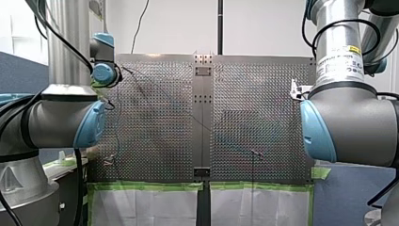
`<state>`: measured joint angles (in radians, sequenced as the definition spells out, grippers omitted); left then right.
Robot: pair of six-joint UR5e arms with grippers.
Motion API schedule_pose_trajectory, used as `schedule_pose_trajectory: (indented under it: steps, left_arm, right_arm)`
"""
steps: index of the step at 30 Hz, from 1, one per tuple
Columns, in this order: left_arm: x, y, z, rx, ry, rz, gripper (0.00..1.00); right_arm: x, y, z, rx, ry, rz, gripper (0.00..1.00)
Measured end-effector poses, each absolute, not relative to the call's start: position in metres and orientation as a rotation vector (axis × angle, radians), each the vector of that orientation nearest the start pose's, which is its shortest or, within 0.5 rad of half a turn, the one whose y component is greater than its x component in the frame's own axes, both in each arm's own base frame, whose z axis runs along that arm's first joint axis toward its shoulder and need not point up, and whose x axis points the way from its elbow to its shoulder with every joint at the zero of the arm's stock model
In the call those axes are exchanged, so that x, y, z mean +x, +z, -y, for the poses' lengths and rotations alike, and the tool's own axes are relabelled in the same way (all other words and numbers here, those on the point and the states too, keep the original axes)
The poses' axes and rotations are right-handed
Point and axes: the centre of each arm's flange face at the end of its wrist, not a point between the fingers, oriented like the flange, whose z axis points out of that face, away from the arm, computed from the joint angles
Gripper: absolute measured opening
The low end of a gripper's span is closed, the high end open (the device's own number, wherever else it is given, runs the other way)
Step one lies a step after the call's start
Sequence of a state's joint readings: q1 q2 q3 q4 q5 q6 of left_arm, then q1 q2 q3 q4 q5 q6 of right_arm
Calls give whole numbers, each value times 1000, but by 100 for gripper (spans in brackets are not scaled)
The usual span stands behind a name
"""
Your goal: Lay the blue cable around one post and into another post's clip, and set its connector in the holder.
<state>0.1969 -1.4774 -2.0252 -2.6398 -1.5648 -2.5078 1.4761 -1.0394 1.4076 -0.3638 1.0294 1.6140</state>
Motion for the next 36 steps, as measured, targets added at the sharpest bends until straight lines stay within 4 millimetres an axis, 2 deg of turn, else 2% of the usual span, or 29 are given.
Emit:
schedule_pose_trajectory:
  steps: [11,14,19,26,36]
  left_arm:
    - [417,353,51,-777,-537,-1272,100]
    - [408,356,51,-778,-504,-1277,100]
    - [399,375,51,-766,-451,-1259,100]
    - [388,420,52,-737,-370,-1211,100]
    - [388,459,57,-689,-288,-1227,100]
  right_arm:
    - [120,288,681,1520,1560,1009,89]
    - [119,288,681,1520,1560,1009,89]
    - [119,288,681,1519,1560,1010,89]
    - [120,288,681,1520,1561,1010,89]
    - [122,288,681,1521,1561,1006,89]
